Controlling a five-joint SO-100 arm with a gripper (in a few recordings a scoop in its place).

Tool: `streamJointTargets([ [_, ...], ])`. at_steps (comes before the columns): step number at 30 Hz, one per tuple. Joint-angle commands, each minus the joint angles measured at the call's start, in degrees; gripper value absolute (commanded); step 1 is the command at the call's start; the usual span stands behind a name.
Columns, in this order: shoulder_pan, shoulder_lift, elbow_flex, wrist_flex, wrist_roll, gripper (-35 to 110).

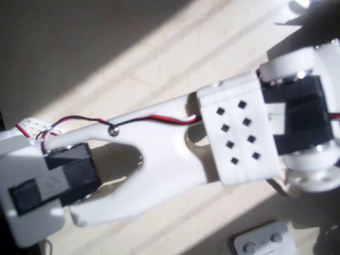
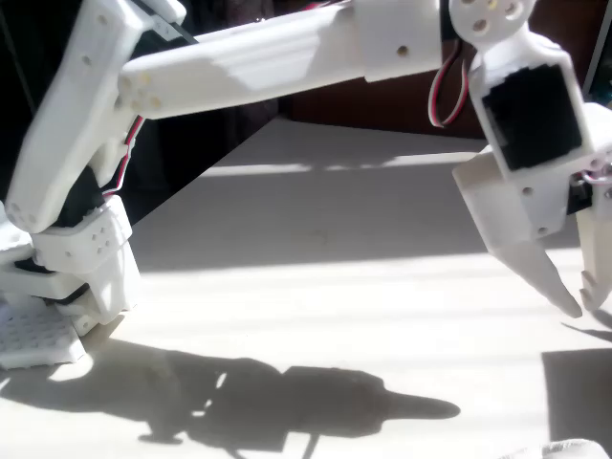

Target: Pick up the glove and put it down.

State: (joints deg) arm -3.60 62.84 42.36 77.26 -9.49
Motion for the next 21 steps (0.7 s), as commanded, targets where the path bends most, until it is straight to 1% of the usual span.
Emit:
streamJointTargets([
  [1,0.00,14.15,8.53,-4.04,-0.26,0],
  [8,0.09,39.11,37.27,-22.76,0.26,0],
  [12,0.09,52.56,53.44,-30.67,-0.09,0],
  [15,0.09,61.52,64.16,-32.78,-0.18,0],
  [21,0.09,77.17,83.94,-32.87,-0.26,0],
])
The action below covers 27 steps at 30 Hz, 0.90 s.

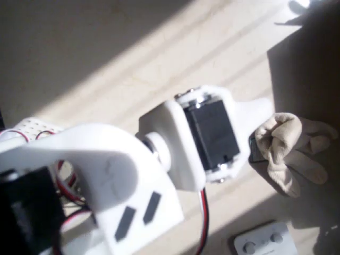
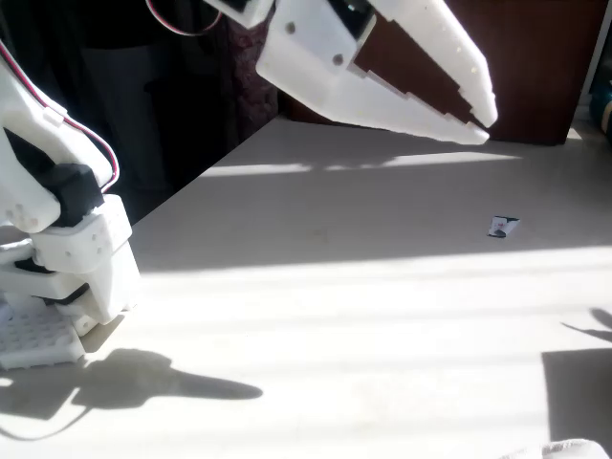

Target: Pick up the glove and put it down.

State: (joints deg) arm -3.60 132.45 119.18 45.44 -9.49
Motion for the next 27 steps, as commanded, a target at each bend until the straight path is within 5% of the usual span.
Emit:
streamJointTargets([
  [1,0.09,9.84,10.20,-1.05,-0.26,0],
  [27,0.00,52.65,55.02,-0.26,-0.26,0],
])
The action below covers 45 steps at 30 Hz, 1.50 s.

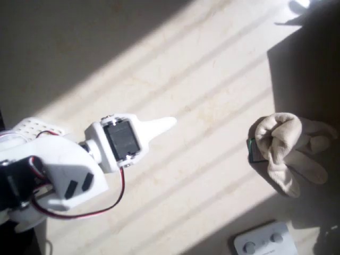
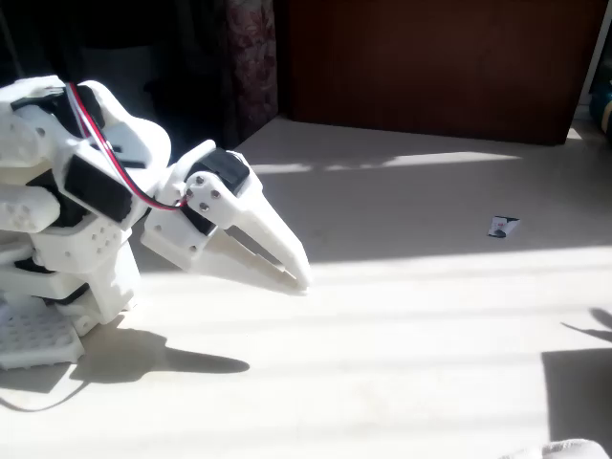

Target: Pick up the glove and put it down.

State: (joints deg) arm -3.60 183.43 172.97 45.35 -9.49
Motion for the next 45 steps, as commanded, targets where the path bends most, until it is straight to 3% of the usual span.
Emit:
streamJointTargets([
  [1,0.00,2.20,2.20,-0.18,-0.26,0],
  [23,-0.09,4.57,4.66,0.44,0.00,0],
  [34,-0.09,4.57,1.05,19.16,0.35,0],
  [45,-0.09,4.57,0.97,20.13,-0.09,0],
])
